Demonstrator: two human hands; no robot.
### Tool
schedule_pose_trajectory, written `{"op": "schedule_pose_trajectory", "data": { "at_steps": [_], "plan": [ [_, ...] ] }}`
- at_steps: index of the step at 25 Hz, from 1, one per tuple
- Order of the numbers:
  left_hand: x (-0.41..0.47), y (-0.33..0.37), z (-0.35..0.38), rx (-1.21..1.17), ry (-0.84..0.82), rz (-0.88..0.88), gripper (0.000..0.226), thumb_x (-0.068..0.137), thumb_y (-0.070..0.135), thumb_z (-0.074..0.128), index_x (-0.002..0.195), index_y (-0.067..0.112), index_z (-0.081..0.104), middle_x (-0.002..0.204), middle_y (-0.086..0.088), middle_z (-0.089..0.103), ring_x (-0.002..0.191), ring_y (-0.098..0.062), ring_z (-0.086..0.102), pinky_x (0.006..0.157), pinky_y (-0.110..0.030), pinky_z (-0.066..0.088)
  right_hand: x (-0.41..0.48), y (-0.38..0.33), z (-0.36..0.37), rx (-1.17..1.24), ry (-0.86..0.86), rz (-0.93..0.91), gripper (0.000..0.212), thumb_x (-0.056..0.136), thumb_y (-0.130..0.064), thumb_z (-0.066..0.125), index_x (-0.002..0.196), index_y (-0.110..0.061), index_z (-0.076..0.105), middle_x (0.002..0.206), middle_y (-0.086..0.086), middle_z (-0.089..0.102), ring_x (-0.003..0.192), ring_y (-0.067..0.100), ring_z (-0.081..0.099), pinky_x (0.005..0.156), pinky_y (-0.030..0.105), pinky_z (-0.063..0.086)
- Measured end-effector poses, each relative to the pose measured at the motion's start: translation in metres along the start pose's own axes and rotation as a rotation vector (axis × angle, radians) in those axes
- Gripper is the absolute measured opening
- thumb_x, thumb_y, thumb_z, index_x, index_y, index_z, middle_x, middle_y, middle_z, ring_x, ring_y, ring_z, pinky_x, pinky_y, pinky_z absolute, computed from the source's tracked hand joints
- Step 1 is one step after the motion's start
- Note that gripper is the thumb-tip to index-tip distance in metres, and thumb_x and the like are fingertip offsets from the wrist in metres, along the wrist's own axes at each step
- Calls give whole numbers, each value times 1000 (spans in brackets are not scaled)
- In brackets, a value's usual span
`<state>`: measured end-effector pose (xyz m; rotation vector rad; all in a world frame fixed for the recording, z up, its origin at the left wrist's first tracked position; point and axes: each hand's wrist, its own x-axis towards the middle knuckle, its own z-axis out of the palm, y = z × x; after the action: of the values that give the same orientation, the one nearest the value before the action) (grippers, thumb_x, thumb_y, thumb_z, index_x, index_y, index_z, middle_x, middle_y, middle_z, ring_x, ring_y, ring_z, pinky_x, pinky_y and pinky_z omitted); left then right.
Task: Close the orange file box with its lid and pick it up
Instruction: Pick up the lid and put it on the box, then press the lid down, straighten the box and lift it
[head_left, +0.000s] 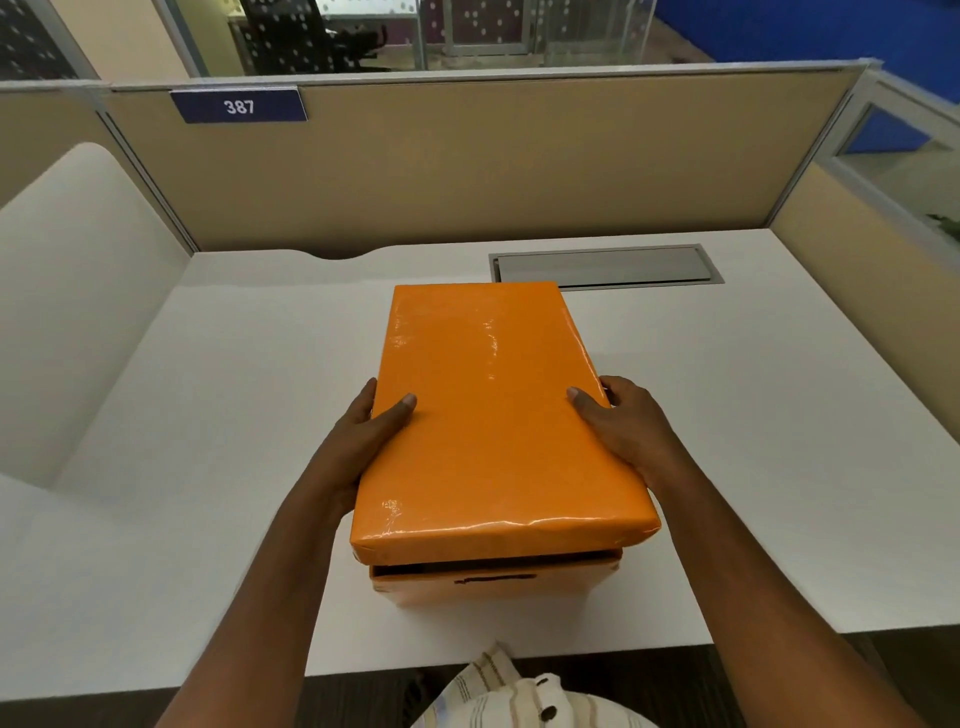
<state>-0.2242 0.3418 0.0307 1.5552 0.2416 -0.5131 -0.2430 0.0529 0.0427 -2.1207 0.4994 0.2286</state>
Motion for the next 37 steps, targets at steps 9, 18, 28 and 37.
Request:
{"op": "schedule_pose_trajectory", "data": {
  "at_steps": [9,18,28,37],
  "plan": [
    [1,-13,-3,46,-54,-11,72,83,46,63,143,45,25,133,3,54,106,-29,65,66,-38,61,-5,11,12,91,29,-12,64,85,-54,53,138,-21,41,139,9,52,117,35,56,96,51,45],
    [5,-35,1,-16,-17,9,72,81,43,69,139,52,28,130,4,57,94,-22,73,65,-36,60,-8,30,25,152,59,-46,54,86,-52,54,132,-23,50,131,7,59,110,33,60,96,54,48],
    [4,-49,7,148,82,104,66,81,50,64,136,50,28,116,19,58,85,-9,72,56,-21,57,-1,48,38,68,98,-60,59,89,-51,49,139,-20,42,138,8,55,119,33,56,101,51,45],
    [0,-66,16,242,393,233,58,77,50,70,131,38,53,103,17,68,76,0,70,58,-11,54,-3,58,50,19,167,-132,59,94,-48,40,144,-18,34,144,8,48,127,33,50,103,49,43]
  ]
}}
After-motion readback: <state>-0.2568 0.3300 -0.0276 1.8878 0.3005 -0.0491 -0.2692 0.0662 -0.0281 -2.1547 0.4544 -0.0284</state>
